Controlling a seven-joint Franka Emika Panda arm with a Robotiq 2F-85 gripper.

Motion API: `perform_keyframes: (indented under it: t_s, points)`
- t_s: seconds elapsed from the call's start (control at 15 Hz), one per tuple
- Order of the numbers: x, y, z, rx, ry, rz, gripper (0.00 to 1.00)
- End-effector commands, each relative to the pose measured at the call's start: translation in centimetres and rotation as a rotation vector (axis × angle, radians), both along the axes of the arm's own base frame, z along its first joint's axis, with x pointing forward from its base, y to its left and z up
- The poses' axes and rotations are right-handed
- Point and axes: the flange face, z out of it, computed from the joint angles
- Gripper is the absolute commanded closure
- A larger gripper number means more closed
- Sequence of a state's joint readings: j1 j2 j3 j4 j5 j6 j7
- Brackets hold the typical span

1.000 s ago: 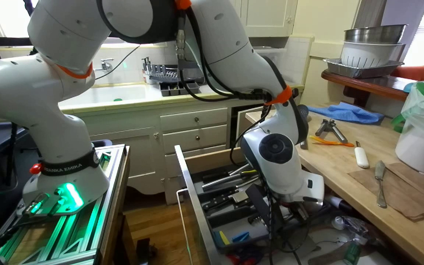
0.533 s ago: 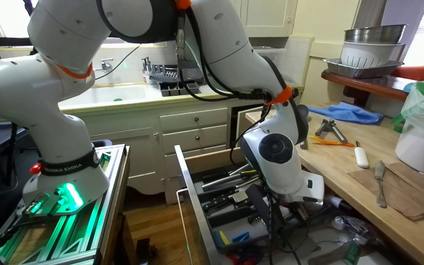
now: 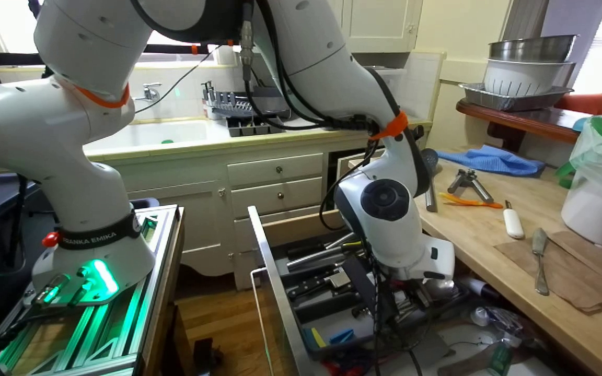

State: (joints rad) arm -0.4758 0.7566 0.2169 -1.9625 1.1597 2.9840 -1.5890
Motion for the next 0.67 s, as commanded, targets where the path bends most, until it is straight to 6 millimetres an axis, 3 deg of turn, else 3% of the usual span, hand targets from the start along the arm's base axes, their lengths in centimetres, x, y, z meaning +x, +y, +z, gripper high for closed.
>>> perform_keyframes:
  t_s: [0.0, 0.33, 0.6]
  points:
    - [-1.9, 0.7, 3.0, -0.017, 0.016, -0.015, 0.97]
    - [-3.1, 0.7, 5.0, -0.016, 0.028, -0.034, 0.97]
    - [-2.8, 1.7, 5.8, -0.011, 0.018, -0.003, 0.97]
